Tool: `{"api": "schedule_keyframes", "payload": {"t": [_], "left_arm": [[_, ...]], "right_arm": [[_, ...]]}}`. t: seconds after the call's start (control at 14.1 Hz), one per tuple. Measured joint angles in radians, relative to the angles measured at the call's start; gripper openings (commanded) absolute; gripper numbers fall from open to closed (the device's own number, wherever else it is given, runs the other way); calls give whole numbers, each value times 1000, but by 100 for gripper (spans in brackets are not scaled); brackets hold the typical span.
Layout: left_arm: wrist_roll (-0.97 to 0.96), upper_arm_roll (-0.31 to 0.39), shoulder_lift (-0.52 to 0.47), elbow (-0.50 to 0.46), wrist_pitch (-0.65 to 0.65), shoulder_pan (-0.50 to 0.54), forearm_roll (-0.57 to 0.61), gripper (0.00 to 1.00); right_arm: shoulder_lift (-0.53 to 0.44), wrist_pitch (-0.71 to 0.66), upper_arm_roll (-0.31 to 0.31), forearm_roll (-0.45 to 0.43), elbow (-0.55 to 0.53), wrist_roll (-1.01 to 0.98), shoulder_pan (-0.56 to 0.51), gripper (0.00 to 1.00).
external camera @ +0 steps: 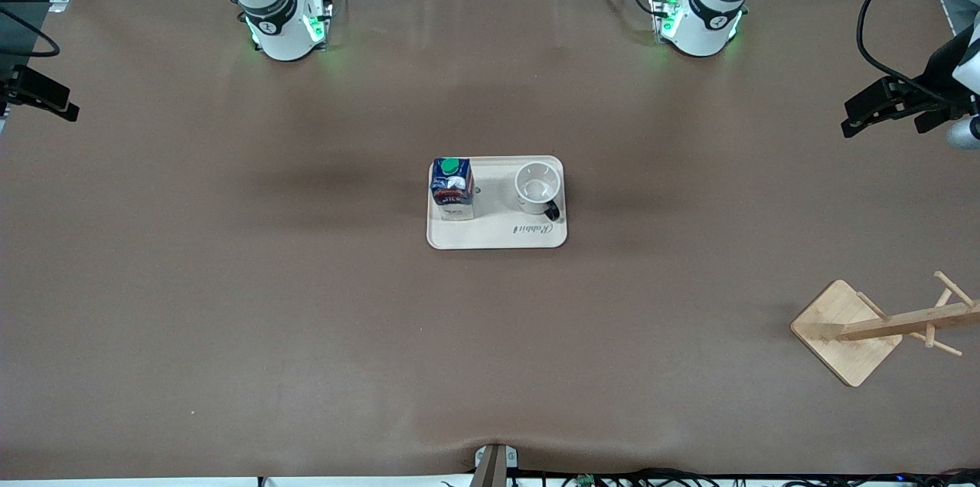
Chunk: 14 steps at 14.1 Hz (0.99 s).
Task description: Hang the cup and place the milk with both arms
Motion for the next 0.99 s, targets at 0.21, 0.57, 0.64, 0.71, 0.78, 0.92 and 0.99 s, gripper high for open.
{"api": "schedule_keyframes", "payload": {"t": [0.21,0.57,0.64,0.71,0.78,0.92,0.99], "left_arm": [[0,0,0,0,0,0,0,100],[-1,1,3,1,3,0,0,100],[-2,0,8,2,5,-3,0,100],[-9,-3,14,2,10,-4,0,100],[-23,-11,20,2,17,-6,0,100],[-71,-40,31,0,21,-8,0,100],[-103,-62,36,-3,23,-10,0,100]], "right_arm": [[0,0,-1,0,0,0,0,100],[0,1,-1,0,3,0,1,100],[0,1,-1,0,4,0,1,100],[0,1,0,1,6,0,2,100],[0,1,0,1,6,0,2,100],[0,1,0,2,6,0,2,100],[0,1,0,2,6,0,2,100]]}}
